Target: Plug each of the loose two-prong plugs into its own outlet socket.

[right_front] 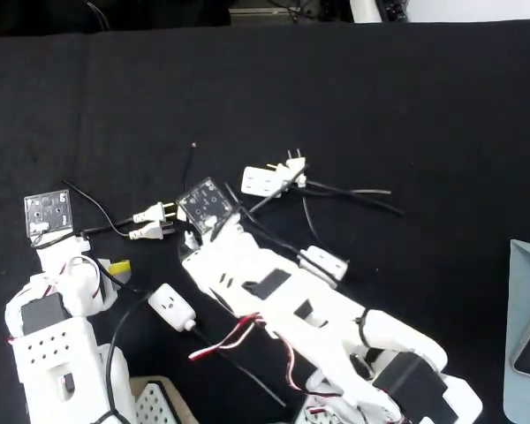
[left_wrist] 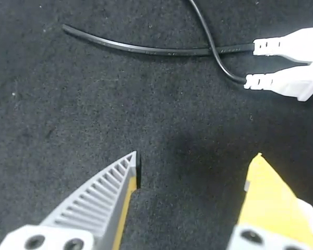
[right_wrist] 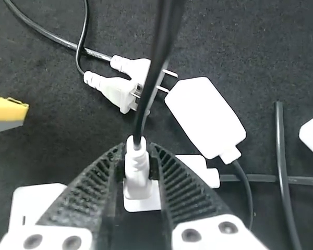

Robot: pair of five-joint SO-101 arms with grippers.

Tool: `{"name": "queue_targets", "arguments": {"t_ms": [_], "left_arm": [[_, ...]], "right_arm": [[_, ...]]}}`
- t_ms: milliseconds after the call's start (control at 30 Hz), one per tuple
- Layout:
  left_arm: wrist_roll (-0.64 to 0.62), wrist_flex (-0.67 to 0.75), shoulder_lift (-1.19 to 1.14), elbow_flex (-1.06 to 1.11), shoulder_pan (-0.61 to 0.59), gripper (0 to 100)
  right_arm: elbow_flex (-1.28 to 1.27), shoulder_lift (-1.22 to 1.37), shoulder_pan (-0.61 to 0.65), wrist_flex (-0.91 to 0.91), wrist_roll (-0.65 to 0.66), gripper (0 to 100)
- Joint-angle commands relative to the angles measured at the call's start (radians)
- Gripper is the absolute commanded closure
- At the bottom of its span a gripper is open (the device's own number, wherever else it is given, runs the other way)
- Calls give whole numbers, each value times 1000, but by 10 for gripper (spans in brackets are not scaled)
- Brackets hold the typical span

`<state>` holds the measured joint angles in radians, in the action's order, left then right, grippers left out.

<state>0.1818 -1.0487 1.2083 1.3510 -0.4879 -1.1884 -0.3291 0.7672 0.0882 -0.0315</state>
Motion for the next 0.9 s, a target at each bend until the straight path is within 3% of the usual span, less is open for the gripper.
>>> {"name": "queue_targets", "arguments": {"t_ms": [0, 300, 367, 467, 633, 767, 867], "left_arm": [[-9, 15, 11, -2, -4, 676], [-12, 21, 11, -15, 5, 676], [-18, 29, 11, -50, 47, 676], [-126, 46, 11, -119, 148, 672], [-281, 230, 2, -150, 295, 675], [-298, 391, 0, -82, 349, 676], [-301, 430, 0, -35, 401, 676]], "right_arm": [[5, 12, -11, 63, 2, 987], [13, 5, -11, 184, 49, 986], [13, 5, -11, 184, 57, 986], [15, 4, -11, 175, 57, 986], [-45, -71, -11, 100, 57, 986], [-116, -176, -11, 60, 58, 986], [-150, -252, -11, 57, 58, 986]]}}
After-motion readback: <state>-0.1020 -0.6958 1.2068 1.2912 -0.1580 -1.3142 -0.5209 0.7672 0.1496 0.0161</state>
